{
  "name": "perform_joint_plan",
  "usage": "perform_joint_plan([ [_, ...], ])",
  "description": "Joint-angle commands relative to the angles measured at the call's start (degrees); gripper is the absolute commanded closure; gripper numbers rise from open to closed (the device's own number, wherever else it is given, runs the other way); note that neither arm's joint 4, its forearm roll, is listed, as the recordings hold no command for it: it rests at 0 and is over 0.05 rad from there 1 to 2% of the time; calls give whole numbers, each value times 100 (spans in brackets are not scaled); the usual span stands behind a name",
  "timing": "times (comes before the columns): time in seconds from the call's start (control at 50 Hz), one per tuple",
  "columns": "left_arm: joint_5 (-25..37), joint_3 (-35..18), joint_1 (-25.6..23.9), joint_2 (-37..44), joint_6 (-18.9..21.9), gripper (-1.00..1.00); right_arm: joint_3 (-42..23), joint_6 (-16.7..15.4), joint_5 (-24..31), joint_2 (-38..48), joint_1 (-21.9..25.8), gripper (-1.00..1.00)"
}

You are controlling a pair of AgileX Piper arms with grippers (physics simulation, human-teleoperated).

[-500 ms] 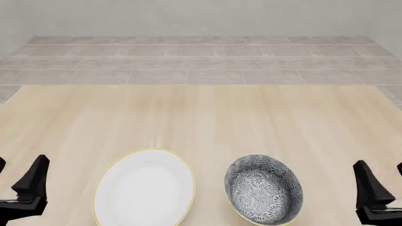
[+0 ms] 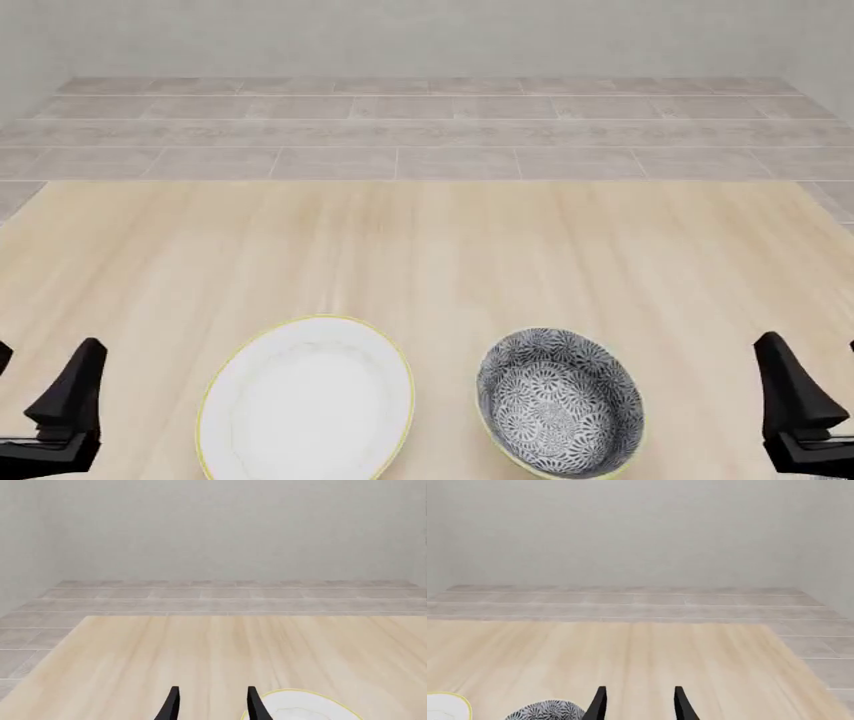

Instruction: Put the bowl on the plate.

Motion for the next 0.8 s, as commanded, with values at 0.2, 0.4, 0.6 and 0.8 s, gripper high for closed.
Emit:
perform_joint_plan([
  [0.2,52,13,-35,-68,-5,-100,-467,122,-251,1083,242,-100],
  [0.4,88,13,-43,-103,0,-100,-744,-24,-299,1617,322,-100],
  [0.6,56,13,-55,-65,18,-100,-838,-124,-536,2242,431,-100],
  [0.8,60,12,-41,-87,31,-100,-969,-107,-687,2828,526,-100],
])
